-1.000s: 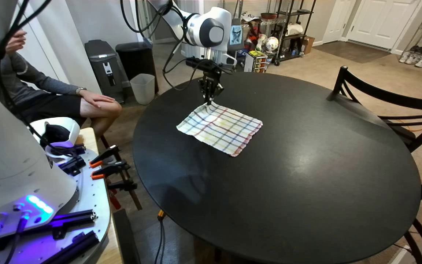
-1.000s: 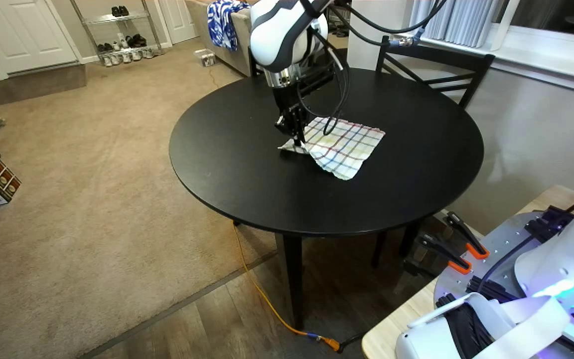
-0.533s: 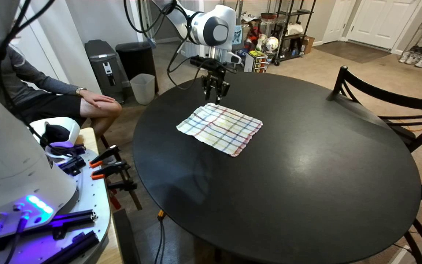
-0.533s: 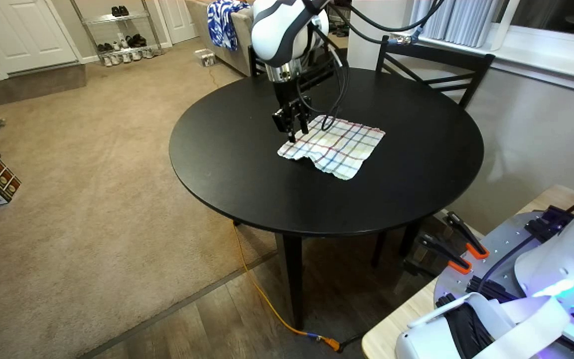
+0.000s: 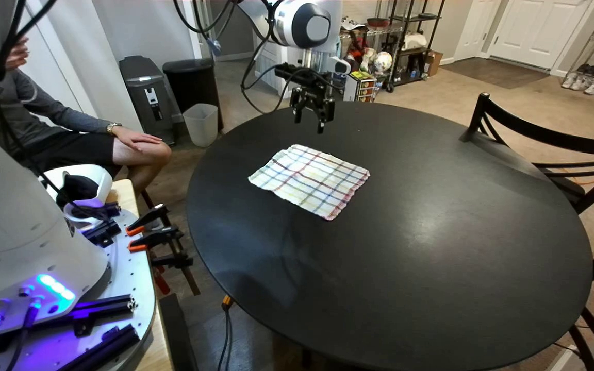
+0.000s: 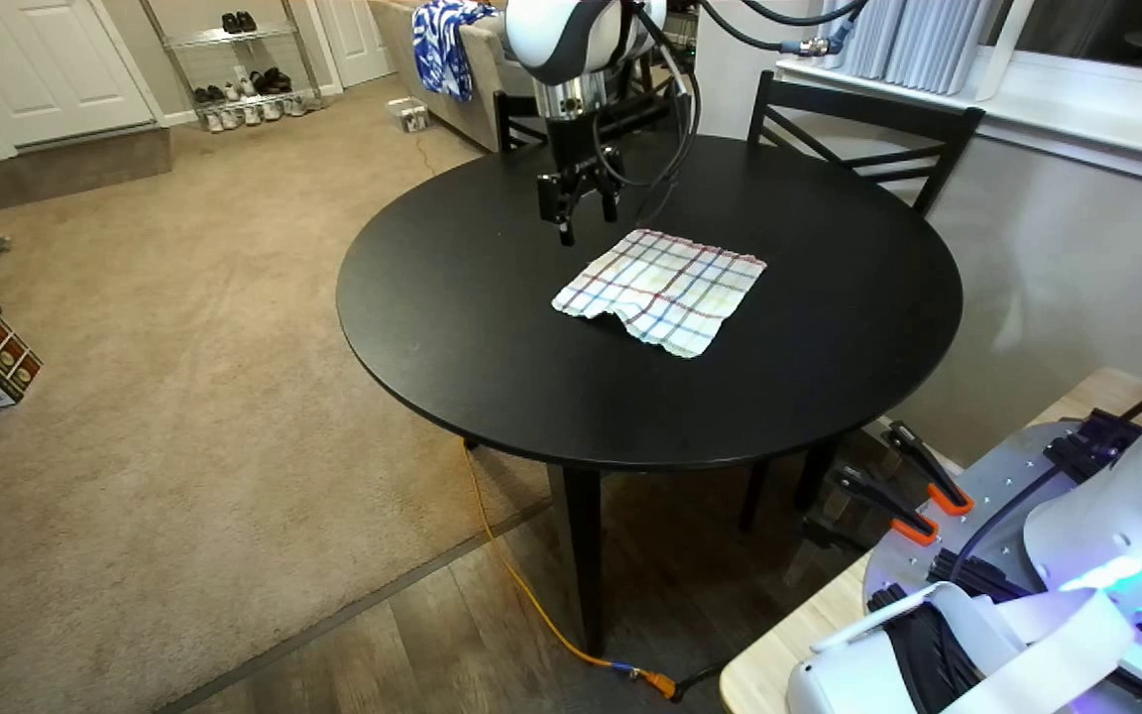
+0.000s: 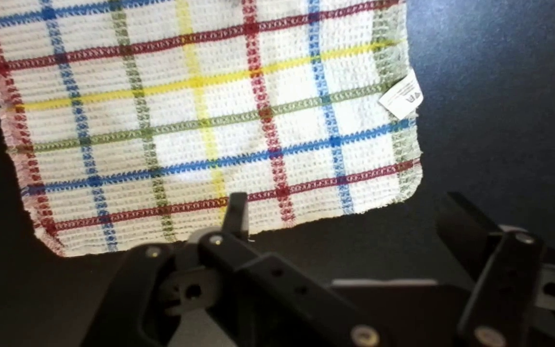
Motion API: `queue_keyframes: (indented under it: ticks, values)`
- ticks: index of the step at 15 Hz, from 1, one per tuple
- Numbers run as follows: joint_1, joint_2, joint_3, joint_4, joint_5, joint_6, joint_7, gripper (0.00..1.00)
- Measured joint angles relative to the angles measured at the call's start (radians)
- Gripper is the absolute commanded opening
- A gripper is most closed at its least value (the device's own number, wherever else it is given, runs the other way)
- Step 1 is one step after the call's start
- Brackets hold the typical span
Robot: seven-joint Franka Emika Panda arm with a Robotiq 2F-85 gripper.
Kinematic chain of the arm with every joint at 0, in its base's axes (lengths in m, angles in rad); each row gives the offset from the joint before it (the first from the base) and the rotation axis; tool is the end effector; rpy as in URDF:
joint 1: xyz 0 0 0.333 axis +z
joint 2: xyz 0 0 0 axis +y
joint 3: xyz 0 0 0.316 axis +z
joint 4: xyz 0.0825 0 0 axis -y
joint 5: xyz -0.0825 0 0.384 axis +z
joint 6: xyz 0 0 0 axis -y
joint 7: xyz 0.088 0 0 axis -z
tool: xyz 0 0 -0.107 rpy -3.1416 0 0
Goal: Unfold the tea towel to the left
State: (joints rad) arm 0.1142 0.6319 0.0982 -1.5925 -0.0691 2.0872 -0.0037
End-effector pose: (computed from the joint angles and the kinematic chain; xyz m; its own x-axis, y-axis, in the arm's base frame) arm 0.6681 0.1321 0.2548 0.9628 0.2351 -0.1332 0.2368 -0.9716 -0.0034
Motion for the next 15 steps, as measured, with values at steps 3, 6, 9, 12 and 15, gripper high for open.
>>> queue_keyframes:
  ticks: [3,6,9,12,15]
  values:
    - [-0.018,0.000,-0.004,0.003,0.003,0.002,-0.011,1.00]
    - [-0.042,0.000,-0.011,0.012,0.012,0.011,-0.027,1.00]
    - [-0.065,-0.001,-0.014,0.024,0.031,0.012,-0.046,1.00]
    - [-0.082,-0.006,-0.014,0.025,0.047,0.010,-0.067,1.00]
    - [-0.088,-0.019,-0.015,0.025,0.058,0.011,-0.076,1.00]
